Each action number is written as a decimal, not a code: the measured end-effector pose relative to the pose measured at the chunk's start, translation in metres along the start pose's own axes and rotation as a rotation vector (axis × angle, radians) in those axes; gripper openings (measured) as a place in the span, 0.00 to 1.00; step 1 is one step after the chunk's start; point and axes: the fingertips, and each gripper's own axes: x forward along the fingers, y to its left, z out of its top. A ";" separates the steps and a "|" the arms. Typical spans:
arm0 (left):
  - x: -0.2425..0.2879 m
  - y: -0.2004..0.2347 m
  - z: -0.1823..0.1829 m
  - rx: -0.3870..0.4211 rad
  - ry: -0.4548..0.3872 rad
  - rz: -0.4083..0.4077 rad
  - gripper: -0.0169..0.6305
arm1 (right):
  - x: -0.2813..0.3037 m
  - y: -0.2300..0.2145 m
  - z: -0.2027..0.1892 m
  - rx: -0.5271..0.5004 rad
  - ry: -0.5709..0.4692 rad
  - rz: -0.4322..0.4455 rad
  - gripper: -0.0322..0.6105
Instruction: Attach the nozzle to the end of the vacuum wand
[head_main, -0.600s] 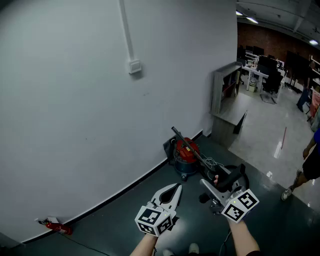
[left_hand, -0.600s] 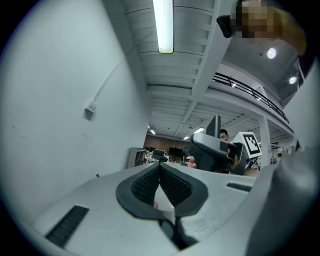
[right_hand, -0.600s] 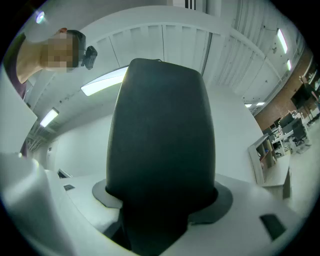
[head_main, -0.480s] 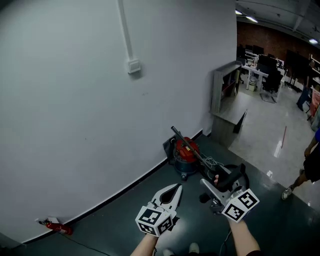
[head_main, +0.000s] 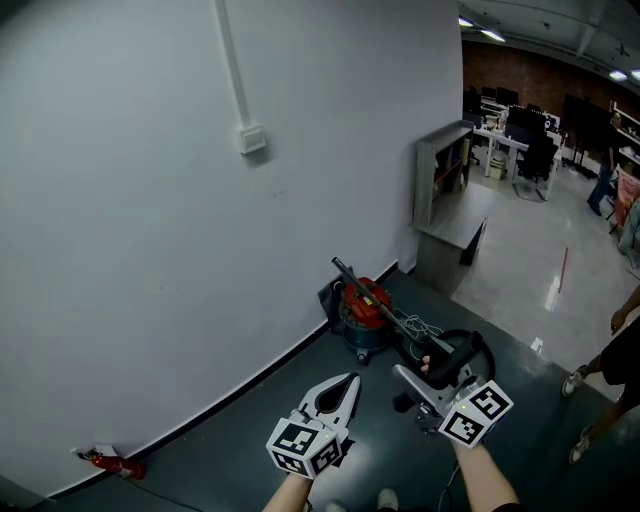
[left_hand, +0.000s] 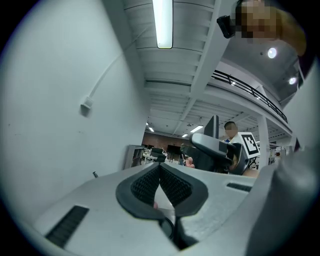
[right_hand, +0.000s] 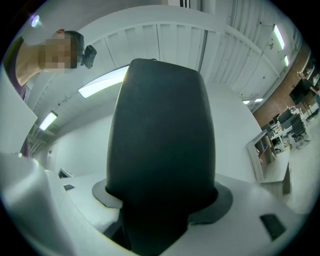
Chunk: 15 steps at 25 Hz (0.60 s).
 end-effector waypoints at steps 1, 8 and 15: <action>0.003 -0.001 -0.001 0.001 0.001 -0.003 0.04 | -0.001 -0.002 0.000 -0.001 0.000 -0.001 0.56; 0.023 -0.002 0.001 0.007 0.004 -0.012 0.03 | 0.000 -0.022 0.000 0.006 0.006 -0.009 0.56; 0.046 -0.002 0.003 0.019 -0.006 0.007 0.03 | -0.003 -0.043 -0.002 0.008 0.019 0.008 0.56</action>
